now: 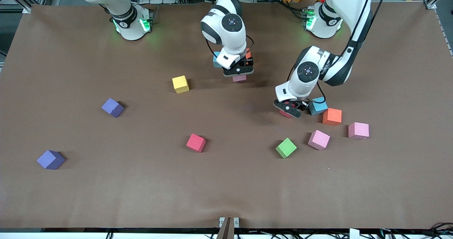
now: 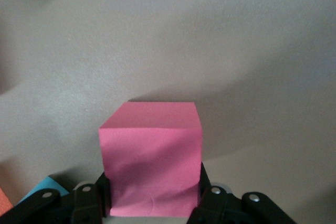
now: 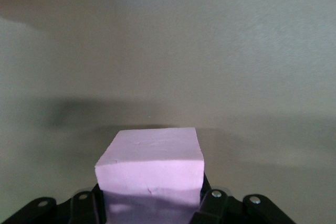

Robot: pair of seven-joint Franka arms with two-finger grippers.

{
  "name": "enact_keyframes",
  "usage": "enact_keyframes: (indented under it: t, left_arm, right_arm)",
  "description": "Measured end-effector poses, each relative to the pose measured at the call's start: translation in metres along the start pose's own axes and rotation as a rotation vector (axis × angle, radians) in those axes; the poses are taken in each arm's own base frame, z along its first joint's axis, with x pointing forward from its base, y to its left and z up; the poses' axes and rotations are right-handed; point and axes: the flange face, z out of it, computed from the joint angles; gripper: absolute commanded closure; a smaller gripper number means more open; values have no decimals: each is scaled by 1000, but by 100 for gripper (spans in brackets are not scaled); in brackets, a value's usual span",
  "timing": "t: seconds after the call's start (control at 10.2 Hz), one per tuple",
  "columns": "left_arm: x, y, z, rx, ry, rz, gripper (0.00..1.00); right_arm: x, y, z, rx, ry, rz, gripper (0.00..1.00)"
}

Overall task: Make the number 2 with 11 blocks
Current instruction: 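Grasp the hot pink cube while the right gripper lowers the light pink cube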

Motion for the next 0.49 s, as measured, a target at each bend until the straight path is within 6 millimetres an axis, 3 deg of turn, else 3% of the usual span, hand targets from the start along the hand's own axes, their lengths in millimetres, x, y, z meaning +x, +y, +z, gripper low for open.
enact_keyframes:
  t: [0.49]
  left_arm:
    - [23, -7, -68, 18, 99, -1, 100]
  right_arm:
    - [-22, -17, 14, 21, -32, 52, 62]
